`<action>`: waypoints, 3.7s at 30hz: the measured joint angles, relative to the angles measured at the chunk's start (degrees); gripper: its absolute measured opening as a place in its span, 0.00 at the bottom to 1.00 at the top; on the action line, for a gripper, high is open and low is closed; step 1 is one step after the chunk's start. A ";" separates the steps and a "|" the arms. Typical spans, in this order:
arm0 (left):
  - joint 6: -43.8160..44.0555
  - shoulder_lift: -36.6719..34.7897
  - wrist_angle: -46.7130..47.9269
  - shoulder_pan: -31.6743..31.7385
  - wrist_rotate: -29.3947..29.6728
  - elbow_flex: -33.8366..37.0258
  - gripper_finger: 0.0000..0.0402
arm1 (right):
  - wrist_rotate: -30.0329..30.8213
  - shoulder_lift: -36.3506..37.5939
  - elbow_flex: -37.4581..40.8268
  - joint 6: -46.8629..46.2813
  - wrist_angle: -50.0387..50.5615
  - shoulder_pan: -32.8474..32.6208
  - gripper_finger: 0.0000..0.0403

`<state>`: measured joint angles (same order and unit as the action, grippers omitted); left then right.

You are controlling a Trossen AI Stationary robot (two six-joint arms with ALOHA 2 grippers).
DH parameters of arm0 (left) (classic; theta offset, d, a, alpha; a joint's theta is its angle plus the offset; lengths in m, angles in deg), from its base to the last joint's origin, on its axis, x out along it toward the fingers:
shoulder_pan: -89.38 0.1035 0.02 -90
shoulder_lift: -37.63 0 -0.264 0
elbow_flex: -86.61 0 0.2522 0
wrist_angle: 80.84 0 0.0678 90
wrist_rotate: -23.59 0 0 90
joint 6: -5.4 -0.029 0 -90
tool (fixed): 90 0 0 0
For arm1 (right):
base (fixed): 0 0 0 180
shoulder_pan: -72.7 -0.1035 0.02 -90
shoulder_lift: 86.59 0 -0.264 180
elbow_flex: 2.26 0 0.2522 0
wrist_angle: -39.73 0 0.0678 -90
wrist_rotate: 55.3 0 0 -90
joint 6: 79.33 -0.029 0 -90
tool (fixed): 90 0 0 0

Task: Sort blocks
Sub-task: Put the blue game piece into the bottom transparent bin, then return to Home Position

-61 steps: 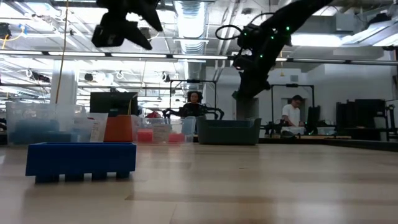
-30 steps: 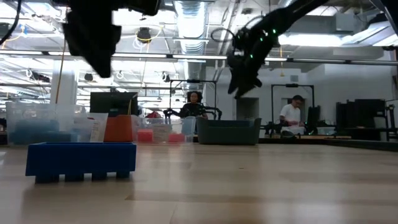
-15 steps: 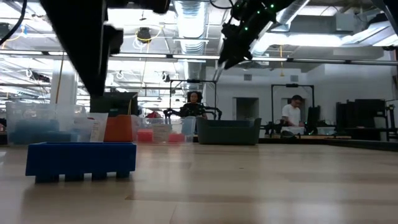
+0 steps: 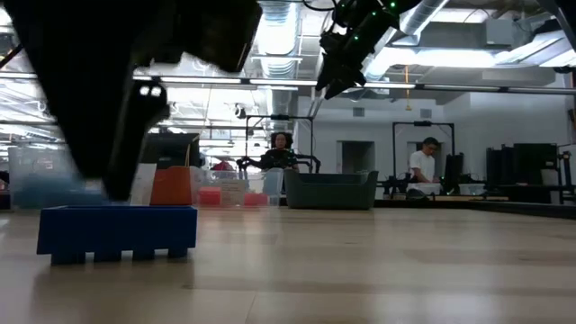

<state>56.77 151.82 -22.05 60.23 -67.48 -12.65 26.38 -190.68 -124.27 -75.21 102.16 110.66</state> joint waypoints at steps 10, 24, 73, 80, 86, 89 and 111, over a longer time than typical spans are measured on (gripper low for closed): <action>-0.97 4.16 -0.80 -0.24 -3.27 -0.76 0.77 | -0.01 0.00 -0.01 -0.04 1.30 0.00 0.63; -1.03 5.31 0.86 -0.64 0.79 -1.11 0.56 | -0.02 0.00 -0.01 0.38 2.33 0.00 0.63; -11.09 -50.28 30.84 35.52 13.39 42.28 0.35 | 5.67 5.27 0.01 -6.03 12.80 -11.26 0.63; -15.30 -50.56 30.18 37.42 12.91 42.36 0.36 | 5.93 5.27 0.01 -9.06 12.12 -13.05 0.63; -15.38 -50.50 30.17 37.47 11.80 41.82 0.47 | 8.44 5.27 0.01 -9.29 12.14 -15.22 0.63; -15.34 -50.51 30.57 37.47 11.80 40.26 0.53 | 8.52 5.27 0.01 -10.11 12.17 -15.89 0.63; -13.57 -83.04 2.49 27.28 25.59 43.00 0.56 | 15.87 37.48 30.93 -22.97 -1.40 -20.11 0.53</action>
<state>43.20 68.78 -19.56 87.51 -41.89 30.34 42.25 -153.20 -93.34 -98.18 100.76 90.55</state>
